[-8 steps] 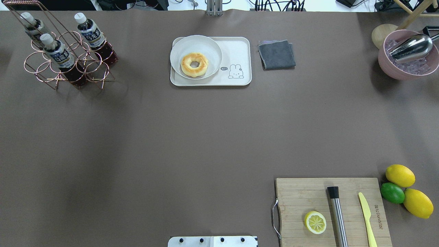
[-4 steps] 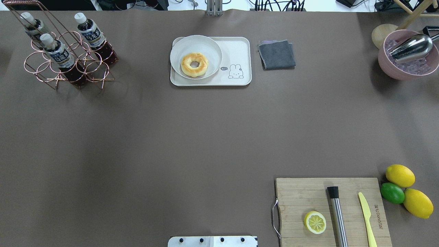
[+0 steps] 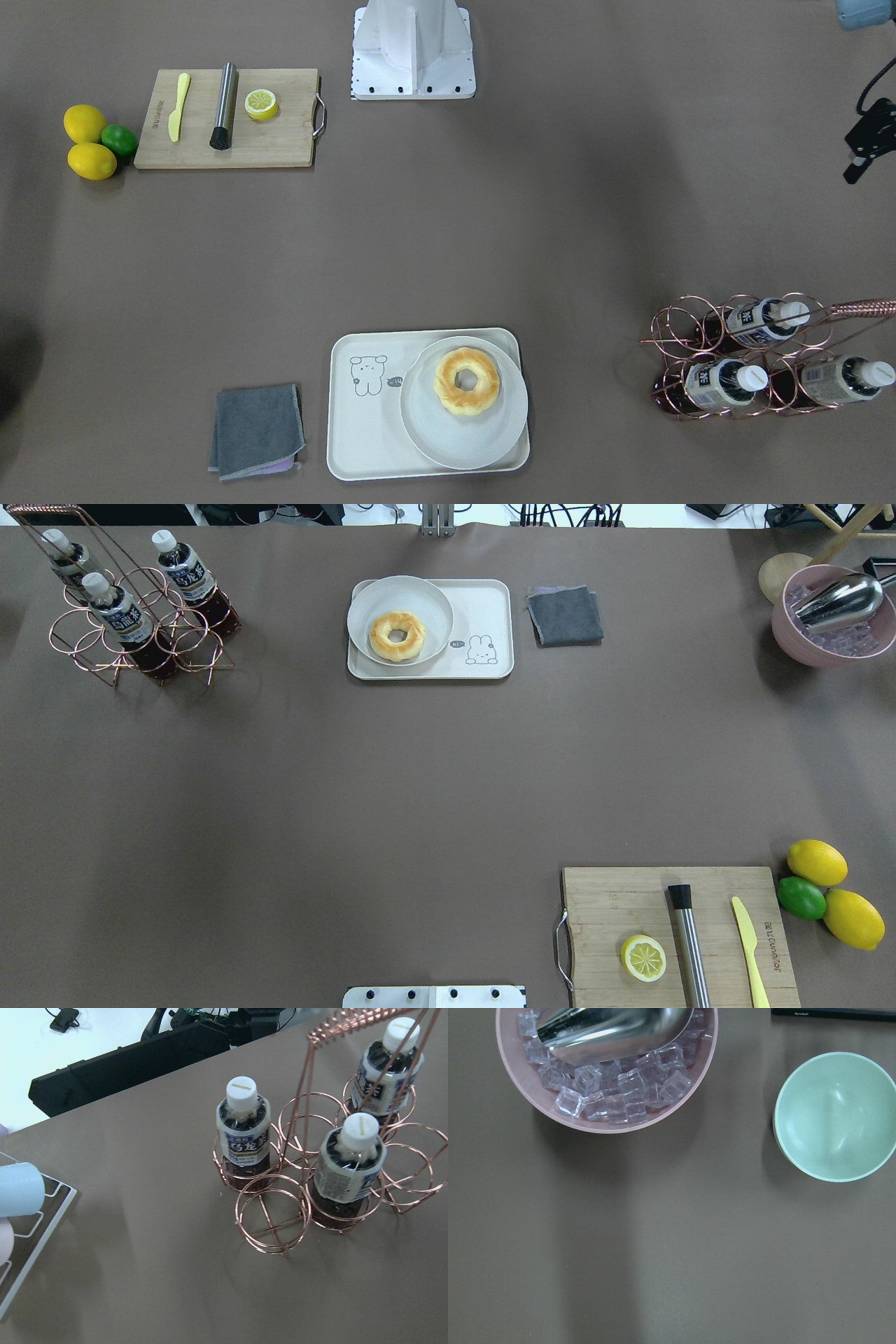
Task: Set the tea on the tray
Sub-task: 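Move the left gripper to a tea bottle in the copper rack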
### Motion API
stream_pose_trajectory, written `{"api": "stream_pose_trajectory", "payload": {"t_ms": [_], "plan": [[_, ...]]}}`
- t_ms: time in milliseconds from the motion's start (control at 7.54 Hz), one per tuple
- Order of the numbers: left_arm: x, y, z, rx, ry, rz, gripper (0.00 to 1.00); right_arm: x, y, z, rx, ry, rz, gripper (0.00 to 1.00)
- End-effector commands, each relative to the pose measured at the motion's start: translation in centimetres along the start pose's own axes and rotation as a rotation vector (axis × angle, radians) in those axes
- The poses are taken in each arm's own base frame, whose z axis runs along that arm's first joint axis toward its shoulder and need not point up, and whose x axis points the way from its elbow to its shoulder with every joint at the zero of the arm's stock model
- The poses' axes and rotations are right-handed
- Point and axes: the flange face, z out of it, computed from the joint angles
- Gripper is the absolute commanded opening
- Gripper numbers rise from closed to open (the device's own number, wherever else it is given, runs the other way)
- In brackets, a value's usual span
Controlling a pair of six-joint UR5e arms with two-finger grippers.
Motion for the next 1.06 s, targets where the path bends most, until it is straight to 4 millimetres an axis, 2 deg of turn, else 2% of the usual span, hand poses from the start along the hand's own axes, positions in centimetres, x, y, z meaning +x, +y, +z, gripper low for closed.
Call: {"api": "stream_pose_trajectory", "payload": {"t_ms": [0, 265, 398, 664, 929], "plan": [[8.9, -2.1, 4.5, -0.064, 0.076, -0.217, 0.98, -0.1, -0.2, -0.1, 0.003, 0.001, 0.006, 1.00], [8.8, -4.3, 5.9, -0.030, 0.022, -0.237, 0.98, 0.1, 0.1, 0.1, 0.025, 0.003, -0.017, 1.00], [8.5, -6.1, 7.6, -0.042, 0.004, -0.248, 0.98, 0.4, 0.4, 0.4, 0.031, 0.001, -0.020, 1.00], [8.2, -9.3, 9.1, -0.003, -0.095, -0.248, 0.98, 0.7, 1.3, 0.9, 0.038, -0.004, -0.027, 1.00], [8.3, -9.8, 9.6, -0.008, -0.102, -0.246, 0.97, 0.8, 1.2, 1.1, 0.037, -0.004, -0.026, 1.00]]}}
